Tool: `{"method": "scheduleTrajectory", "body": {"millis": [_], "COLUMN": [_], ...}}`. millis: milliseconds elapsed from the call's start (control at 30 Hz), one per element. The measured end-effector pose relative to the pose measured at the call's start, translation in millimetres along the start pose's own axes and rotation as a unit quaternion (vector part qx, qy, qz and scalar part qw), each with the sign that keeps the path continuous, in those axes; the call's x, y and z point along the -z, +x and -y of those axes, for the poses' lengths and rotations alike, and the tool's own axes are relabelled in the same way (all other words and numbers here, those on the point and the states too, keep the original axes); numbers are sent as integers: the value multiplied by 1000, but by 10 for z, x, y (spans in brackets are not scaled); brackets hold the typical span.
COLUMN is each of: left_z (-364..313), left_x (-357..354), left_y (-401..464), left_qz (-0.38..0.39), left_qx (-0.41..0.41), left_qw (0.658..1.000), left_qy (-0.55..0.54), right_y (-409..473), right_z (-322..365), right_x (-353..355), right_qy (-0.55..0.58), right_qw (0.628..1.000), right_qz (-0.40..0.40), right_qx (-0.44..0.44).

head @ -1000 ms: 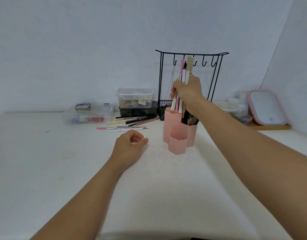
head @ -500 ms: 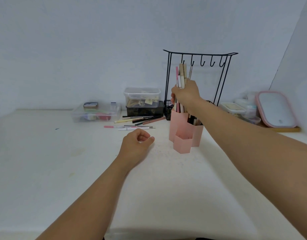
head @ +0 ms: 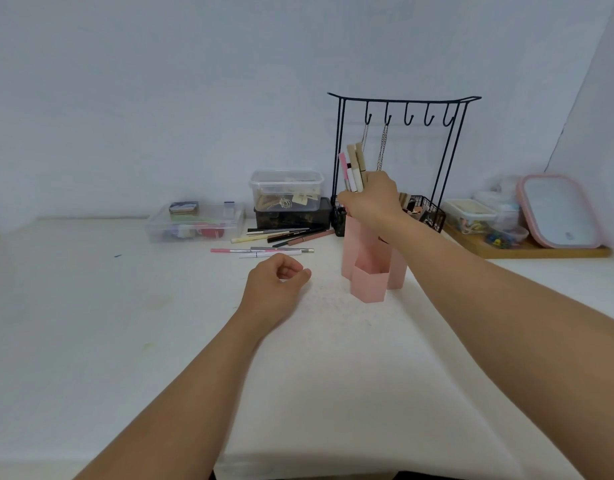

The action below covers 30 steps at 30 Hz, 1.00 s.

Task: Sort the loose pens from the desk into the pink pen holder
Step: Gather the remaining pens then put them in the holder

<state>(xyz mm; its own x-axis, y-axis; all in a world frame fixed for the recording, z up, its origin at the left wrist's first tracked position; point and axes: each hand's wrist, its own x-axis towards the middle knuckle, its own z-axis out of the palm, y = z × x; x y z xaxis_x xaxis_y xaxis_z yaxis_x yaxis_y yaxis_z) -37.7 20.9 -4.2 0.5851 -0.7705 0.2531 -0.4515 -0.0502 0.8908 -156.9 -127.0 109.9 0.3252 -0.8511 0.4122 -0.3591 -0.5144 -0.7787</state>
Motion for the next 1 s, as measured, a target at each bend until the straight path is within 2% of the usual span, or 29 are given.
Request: {"method": "scheduleTrajectory", "body": {"millis": [367,467,533,667,800,833,867,933,1000], "left_z": [-31,-33,-42,-36,-45,-50,-57,-61,-61], "left_x": [1,-3,-3,13,1,1,2,19,27], "left_y": [-16,-14,-20,-21,-12,-17,-23,-32,-36], "left_qz": [-6,-3,-2,0,-7,-9,-13,-19,-24], "left_qx": [7,10,10,9,8,8,8,8,11], "left_qw": [1000,1000,1000,1000,1000,1000,1000,1000,999], "left_qy": [-16,-12,-12,-8,-2,-4,-8,-16,-25], "right_y": [28,8,-8,-113,-617,-754,-865,-1018,-1047], "right_z": [-80,-92,-104,-28,78,63,15,-131,-311], "right_x": [43,80,104,186,223,179,120,4,-43], "right_qy": [18,67,103,47,-90,-137,-192,-296,-356], "right_qw": [999,998,995,983,915,905,906,911,899], "right_qz": [7,7,-1,-72,-190,-176,-122,13,61], "right_qx": [-34,-20,14,162,344,362,356,288,248]}}
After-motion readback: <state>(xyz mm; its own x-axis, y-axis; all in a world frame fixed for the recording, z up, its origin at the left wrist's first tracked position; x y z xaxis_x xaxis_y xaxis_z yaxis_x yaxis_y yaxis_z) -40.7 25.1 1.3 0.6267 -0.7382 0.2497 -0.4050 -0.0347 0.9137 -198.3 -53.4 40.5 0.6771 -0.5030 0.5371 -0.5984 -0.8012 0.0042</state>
